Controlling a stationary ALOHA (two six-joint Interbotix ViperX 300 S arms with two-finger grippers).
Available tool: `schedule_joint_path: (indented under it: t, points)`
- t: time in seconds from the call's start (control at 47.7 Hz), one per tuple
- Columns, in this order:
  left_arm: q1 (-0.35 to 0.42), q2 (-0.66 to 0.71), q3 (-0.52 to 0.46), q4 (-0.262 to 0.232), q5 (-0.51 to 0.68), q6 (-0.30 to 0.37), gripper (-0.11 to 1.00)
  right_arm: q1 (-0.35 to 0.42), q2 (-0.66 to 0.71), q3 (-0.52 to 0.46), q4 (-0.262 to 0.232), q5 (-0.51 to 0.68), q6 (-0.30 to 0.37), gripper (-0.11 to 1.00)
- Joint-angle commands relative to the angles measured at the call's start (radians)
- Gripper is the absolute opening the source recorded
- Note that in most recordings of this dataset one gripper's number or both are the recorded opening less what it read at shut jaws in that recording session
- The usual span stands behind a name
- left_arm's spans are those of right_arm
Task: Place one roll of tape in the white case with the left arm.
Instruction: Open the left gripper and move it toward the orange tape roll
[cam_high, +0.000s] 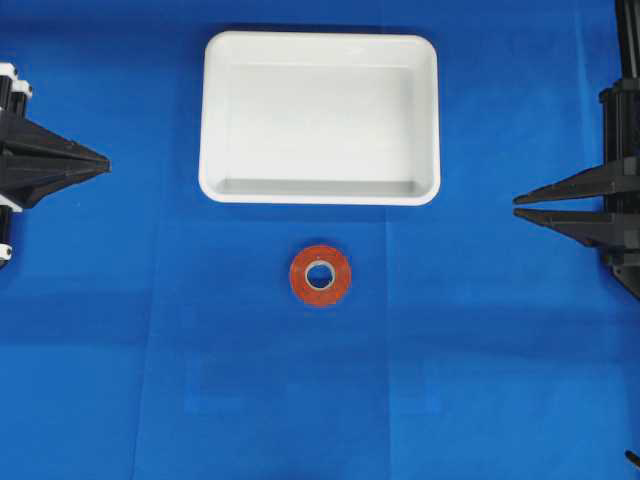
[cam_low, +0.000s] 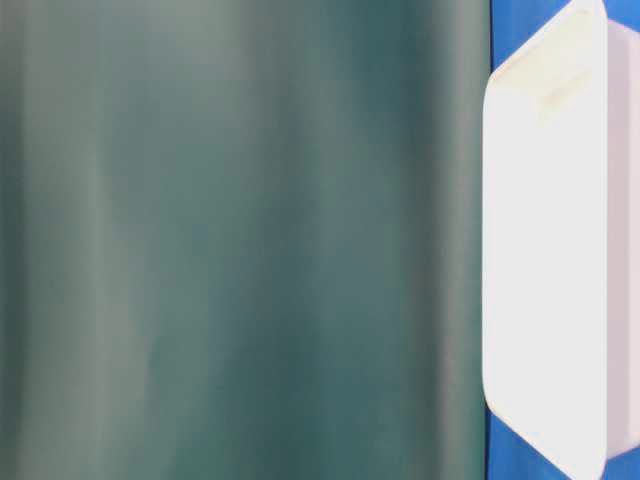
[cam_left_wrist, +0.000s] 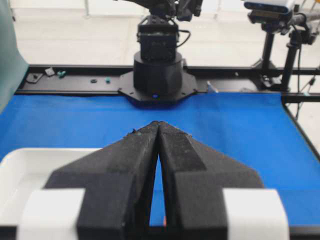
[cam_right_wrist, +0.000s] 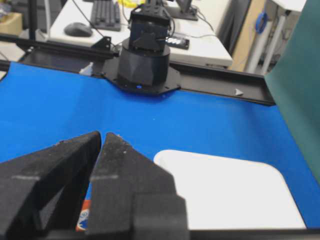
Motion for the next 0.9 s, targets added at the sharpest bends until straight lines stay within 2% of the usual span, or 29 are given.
schedule_joint_path:
  t: [0.0, 0.189, 0.356, 0.608, 0.65, 0.713, 0.881]
  points:
    - [0.0, -0.003, -0.017, 0.025, 0.009, -0.017, 0.0, -0.006, 0.006, -0.037, 0.0, -0.006, -0.008, 0.0]
    - [-0.063, 0.032, -0.025, 0.028, -0.034, -0.026, 0.0, -0.028, 0.037, -0.057, 0.0, 0.043, -0.002, -0.11]
    - [-0.084, 0.089, -0.035, 0.028, -0.058, -0.037, 0.0, -0.035, 0.038, -0.057, 0.0, 0.044, -0.002, -0.11]
    - [-0.1, 0.224, -0.057, 0.028, -0.163, -0.069, 0.01, -0.048, 0.049, -0.054, 0.0, 0.043, -0.002, -0.11]
    - [-0.109, 0.253, -0.064, 0.028, -0.17, -0.077, 0.06, -0.051, 0.051, -0.054, 0.0, 0.043, -0.002, -0.11]
    - [-0.123, 0.295, -0.078, 0.028, -0.178, -0.086, 0.19, -0.052, 0.055, -0.054, 0.002, 0.043, -0.002, -0.11]
    - [-0.15, 0.44, -0.144, 0.028, -0.176, -0.117, 0.7, -0.058, 0.06, -0.051, 0.0, 0.043, -0.002, -0.11]
